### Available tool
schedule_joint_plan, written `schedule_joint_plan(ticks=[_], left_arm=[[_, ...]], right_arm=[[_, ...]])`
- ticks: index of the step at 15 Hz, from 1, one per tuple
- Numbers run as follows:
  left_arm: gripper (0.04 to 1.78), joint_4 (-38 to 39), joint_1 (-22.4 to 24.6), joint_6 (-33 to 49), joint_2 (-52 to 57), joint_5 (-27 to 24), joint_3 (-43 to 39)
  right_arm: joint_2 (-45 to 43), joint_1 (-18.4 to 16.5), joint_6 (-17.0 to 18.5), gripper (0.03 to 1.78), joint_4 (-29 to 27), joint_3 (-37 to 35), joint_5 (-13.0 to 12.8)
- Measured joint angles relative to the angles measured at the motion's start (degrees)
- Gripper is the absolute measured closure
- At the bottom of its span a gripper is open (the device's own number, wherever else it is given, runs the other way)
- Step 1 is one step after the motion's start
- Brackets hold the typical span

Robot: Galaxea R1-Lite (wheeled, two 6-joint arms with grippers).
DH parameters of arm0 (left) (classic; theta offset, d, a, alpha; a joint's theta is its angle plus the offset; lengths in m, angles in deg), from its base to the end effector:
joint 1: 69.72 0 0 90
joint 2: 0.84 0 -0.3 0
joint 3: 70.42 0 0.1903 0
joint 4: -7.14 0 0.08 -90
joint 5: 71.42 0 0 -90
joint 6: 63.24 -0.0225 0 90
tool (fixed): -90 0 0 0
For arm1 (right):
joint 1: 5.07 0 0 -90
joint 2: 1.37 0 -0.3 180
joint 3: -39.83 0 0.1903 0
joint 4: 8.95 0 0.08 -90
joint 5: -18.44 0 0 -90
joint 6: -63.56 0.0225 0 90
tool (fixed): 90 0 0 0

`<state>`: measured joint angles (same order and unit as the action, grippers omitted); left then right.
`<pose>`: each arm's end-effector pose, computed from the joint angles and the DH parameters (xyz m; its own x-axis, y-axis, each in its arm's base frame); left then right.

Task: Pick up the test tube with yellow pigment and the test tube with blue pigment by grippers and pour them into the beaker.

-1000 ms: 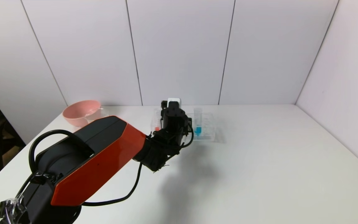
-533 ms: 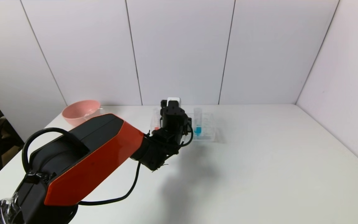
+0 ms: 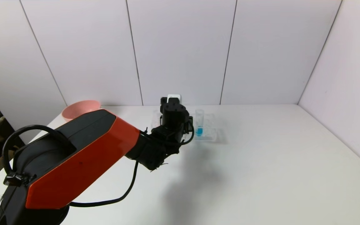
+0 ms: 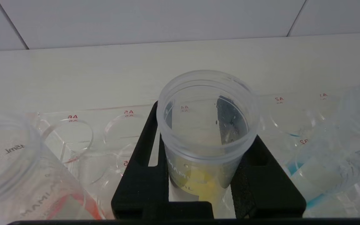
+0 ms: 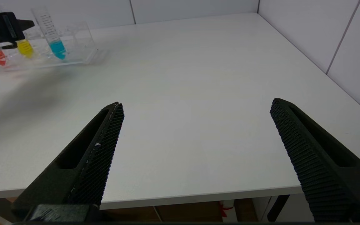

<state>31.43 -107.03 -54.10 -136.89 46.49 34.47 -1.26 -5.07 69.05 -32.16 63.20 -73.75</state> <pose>0.3866 -0.2813 0.0978 0.9815 -0.1595 -0.1057 0.1488 0.9836 -0.1024 -0.0227 -0.0009 0.0758 0.9993 -0.0382 0.0009 0.0380 0.9947 0.0957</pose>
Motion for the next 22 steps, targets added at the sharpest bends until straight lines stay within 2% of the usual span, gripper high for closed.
schedule_joint_plan(ticks=[22], left_arm=[[1.27, -9.1, -2.0, -0.1, 13.5, 0.2, -0.8]], right_arm=[[0.0, 0.0, 0.0, 0.1, 0.0, 0.0, 0.0]])
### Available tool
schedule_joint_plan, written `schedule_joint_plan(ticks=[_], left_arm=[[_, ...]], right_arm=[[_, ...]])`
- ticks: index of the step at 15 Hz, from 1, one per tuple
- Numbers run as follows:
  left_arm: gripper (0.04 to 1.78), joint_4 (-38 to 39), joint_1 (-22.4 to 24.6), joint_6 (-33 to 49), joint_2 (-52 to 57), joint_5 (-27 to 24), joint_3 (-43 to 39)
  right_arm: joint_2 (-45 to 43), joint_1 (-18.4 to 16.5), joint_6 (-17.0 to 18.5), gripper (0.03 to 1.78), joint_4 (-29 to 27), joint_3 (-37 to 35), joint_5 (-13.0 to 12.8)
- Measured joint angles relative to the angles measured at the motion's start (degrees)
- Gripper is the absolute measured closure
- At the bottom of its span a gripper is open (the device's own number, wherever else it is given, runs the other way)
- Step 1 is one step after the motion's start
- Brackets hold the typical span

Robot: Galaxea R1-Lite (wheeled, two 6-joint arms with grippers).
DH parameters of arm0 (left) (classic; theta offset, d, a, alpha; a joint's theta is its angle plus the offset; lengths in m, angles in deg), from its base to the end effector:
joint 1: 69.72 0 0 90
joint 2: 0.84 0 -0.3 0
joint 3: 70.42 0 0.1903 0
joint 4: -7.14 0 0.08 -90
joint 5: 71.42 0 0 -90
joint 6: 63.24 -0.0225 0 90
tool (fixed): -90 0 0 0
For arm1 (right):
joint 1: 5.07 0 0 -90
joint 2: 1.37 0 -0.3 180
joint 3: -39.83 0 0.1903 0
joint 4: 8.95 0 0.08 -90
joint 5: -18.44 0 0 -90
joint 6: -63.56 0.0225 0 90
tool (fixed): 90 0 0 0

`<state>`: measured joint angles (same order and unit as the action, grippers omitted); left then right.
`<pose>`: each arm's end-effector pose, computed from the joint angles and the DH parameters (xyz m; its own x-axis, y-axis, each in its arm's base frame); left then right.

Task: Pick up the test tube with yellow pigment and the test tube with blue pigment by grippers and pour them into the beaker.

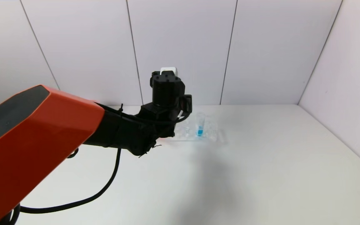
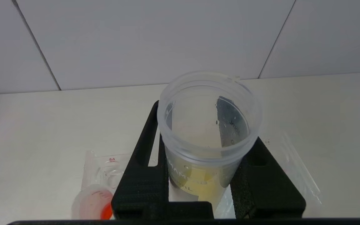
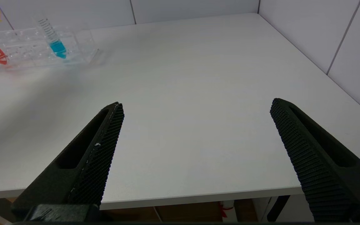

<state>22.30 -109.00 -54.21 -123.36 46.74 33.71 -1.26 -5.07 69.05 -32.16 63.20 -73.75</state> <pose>0.3485 -0.2713 0.1873 0.9801 -0.1920 -0.0497 0.1842 0.9742 -0.1304 -0.0227 -0.0009 0.0758 0.9993 -0.0382 0.0009 0.0380 0.9947 0.0957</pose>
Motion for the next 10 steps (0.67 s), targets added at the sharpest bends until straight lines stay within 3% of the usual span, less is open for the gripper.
schedule_joint_plan(ticks=[6, 10], left_arm=[[1.27, -3.7, 1.9, -0.5, 9.9, 0.1, -5.6], [1.27, -5.3, 6.8, -0.6, 16.5, -0.5, -10.2]], right_arm=[[0.0, 0.0, 0.0, 0.1, 0.0, 0.0, 0.0], [0.0, 0.0, 0.0, 0.1, 0.0, 0.0, 0.0]])
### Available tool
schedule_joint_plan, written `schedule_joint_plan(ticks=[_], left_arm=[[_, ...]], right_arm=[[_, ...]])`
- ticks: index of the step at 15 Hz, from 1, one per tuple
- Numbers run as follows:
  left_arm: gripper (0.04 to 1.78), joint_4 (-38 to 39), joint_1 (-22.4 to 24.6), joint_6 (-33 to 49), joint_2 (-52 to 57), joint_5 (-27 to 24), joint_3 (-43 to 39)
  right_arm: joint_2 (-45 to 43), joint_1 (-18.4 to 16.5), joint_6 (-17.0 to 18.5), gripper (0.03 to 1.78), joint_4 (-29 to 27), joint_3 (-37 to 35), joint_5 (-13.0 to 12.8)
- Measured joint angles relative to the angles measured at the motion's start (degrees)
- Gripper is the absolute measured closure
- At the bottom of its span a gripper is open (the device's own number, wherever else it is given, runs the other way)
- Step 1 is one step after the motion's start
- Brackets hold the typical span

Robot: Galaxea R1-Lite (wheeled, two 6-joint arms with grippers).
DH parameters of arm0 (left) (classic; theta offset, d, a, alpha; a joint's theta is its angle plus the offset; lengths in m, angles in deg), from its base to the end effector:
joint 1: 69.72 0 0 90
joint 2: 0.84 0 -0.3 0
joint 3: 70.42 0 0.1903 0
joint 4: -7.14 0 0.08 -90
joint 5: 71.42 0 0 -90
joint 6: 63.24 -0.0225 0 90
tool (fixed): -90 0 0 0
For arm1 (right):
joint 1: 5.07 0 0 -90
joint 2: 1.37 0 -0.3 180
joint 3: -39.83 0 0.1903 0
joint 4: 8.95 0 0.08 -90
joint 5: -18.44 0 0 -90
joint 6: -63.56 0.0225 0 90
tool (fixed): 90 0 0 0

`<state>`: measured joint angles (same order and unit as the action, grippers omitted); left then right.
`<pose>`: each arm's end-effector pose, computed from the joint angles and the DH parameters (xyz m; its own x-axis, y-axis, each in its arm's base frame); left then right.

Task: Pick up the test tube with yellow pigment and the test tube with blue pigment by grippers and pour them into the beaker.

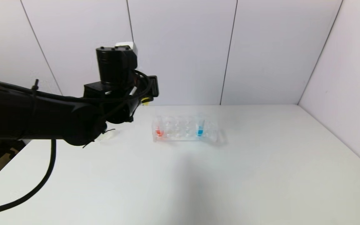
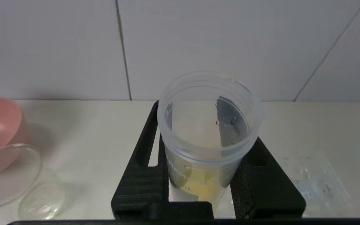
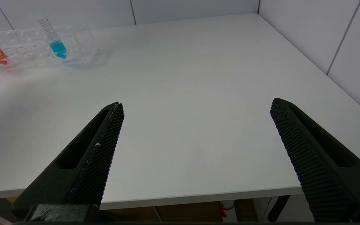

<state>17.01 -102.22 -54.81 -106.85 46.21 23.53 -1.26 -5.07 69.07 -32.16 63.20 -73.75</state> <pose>0.3166 -0.1893 0.2448 0.9958 -0.0845 -0.0339 0.0795 0.9885 -0.1290 -0.0227 -0.0009 0.0758 0.9993 -0.0382 0.0009 0.0380 0.9947 0.0961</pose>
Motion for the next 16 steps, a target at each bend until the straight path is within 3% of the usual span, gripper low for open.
schedule_joint_plan(ticks=[16], left_arm=[[1.27, 0.3, 22.4, 0.2, 7.6, -9.9, -8.6]], right_arm=[[0.0, 0.0, 0.0, 0.1, 0.0, 0.0, 0.0]])
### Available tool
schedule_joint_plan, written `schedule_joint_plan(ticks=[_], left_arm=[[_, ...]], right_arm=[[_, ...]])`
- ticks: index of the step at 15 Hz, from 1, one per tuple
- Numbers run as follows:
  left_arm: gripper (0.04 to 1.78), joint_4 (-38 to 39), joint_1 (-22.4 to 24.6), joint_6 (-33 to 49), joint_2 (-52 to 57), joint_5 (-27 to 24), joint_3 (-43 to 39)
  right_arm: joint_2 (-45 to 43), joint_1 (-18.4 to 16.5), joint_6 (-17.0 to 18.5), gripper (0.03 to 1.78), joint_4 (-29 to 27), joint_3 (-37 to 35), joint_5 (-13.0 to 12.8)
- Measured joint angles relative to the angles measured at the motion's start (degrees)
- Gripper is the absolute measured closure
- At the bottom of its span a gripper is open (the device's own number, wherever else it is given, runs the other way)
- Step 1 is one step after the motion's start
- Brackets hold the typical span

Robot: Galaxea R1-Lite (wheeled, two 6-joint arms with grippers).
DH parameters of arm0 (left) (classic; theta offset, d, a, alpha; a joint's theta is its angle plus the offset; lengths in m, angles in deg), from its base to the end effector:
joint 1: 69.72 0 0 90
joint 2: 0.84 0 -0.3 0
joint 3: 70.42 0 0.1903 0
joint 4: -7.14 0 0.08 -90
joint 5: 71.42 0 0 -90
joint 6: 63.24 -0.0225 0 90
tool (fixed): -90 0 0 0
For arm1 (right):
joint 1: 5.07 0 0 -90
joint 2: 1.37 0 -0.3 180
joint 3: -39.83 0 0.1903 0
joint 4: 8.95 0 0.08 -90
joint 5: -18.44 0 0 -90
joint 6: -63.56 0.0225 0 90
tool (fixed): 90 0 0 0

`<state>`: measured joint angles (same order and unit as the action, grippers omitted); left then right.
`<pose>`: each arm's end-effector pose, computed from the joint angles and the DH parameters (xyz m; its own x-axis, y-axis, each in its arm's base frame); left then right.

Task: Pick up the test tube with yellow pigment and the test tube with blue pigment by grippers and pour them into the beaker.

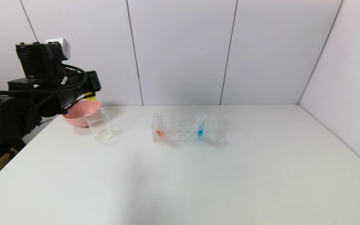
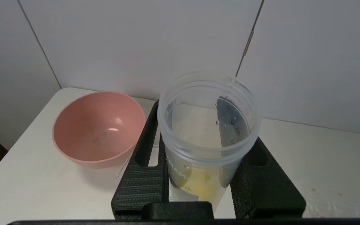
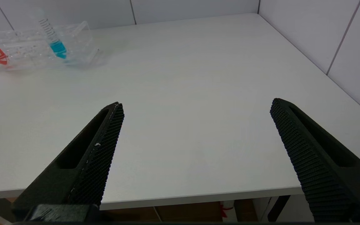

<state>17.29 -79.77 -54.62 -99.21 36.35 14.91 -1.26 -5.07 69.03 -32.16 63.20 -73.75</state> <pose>0.3265 -0.0509 0.2488 0.9897 0.1345 -0.0480 -0.1399 0.9810 -0.1345 -0.0227 -0.0009 0.0758 0.9993 -0.0382 0.0009 0.0380 0.9947 0.0954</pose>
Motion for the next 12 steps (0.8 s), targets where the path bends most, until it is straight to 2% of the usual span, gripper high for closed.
schedule_joint_plan(ticks=[7, 12], left_arm=[[1.27, -0.2, 11.5, -0.2, 1.3, -8.2, -2.0], [1.27, -0.2, 16.1, -3.2, 1.6, -13.9, -3.0]], right_arm=[[0.0, 0.0, 0.0, 0.1, 0.0, 0.0, 0.0], [0.0, 0.0, 0.0, 0.1, 0.0, 0.0, 0.0]])
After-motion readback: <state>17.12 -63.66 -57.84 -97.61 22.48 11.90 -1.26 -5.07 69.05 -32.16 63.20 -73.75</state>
